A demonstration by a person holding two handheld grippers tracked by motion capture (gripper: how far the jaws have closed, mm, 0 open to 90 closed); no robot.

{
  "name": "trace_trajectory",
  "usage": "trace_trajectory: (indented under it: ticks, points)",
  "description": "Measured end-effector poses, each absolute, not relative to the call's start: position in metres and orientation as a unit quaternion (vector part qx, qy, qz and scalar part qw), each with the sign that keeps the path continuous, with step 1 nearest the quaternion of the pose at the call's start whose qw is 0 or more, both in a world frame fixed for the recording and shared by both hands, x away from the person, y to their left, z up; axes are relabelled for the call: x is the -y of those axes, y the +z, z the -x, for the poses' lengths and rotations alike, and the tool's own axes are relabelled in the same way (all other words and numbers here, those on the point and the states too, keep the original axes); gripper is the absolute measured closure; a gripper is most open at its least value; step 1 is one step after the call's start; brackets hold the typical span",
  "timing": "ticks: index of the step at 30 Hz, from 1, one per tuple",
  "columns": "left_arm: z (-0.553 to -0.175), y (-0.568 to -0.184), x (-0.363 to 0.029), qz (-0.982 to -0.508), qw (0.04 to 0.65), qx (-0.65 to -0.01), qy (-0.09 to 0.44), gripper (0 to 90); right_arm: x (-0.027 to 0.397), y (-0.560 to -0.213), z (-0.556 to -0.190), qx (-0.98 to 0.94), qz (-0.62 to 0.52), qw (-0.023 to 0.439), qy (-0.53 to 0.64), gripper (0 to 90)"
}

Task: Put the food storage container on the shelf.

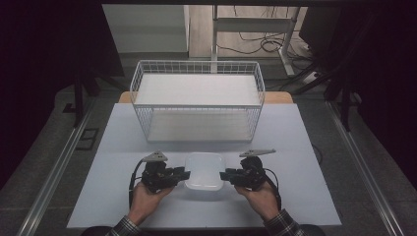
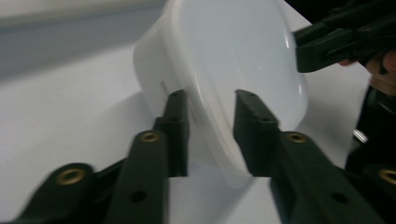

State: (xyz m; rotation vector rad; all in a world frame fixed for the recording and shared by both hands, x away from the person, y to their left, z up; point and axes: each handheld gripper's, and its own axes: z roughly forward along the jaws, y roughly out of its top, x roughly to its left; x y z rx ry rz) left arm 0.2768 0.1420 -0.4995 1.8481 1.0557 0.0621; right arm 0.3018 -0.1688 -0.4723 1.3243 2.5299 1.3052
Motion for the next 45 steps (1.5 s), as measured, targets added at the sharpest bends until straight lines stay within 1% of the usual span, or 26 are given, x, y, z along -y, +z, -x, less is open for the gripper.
trace_trajectory:
  ticks: [1,2,3,10,23,28,38,45]
  points:
    - [-0.277,-0.5,-0.141,-0.761,0.483,-0.432,0.035,78.5,0.169,-0.472,-0.301,-0.805,-0.422,0.013,0.417,77.7]
    - [-0.276,-0.5,-0.139,-0.761,0.479,-0.435,0.046,78.5,0.167,-0.472,-0.301,-0.81,-0.415,0.032,0.413,77.7]
    - [-0.277,-0.5,-0.14,-0.756,0.481,-0.441,0.042,78.5,0.165,-0.473,-0.301,-0.809,-0.413,0.042,0.416,77.7]
    - [-0.283,-0.494,-0.142,-0.742,0.494,-0.45,0.051,78.8,0.164,-0.468,-0.307,-0.801,-0.399,0.065,0.442,77.9]
    - [-0.304,-0.477,-0.151,-0.734,0.502,-0.453,0.07,78.8,0.154,-0.452,-0.329,-0.797,-0.385,0.087,0.458,77.8]
    - [-0.318,-0.473,-0.154,-0.73,0.507,-0.453,0.074,78.7,0.15,-0.447,-0.342,-0.792,-0.383,0.094,0.465,77.7]
    - [-0.354,-0.472,-0.154,-0.718,0.523,-0.452,0.083,78.6,0.147,-0.443,-0.374,-0.779,-0.388,0.116,0.478,77.4]
    - [-0.371,-0.482,-0.156,-0.711,0.521,-0.464,0.09,78.2,0.141,-0.451,-0.392,-0.775,-0.396,0.123,0.477,77.2]
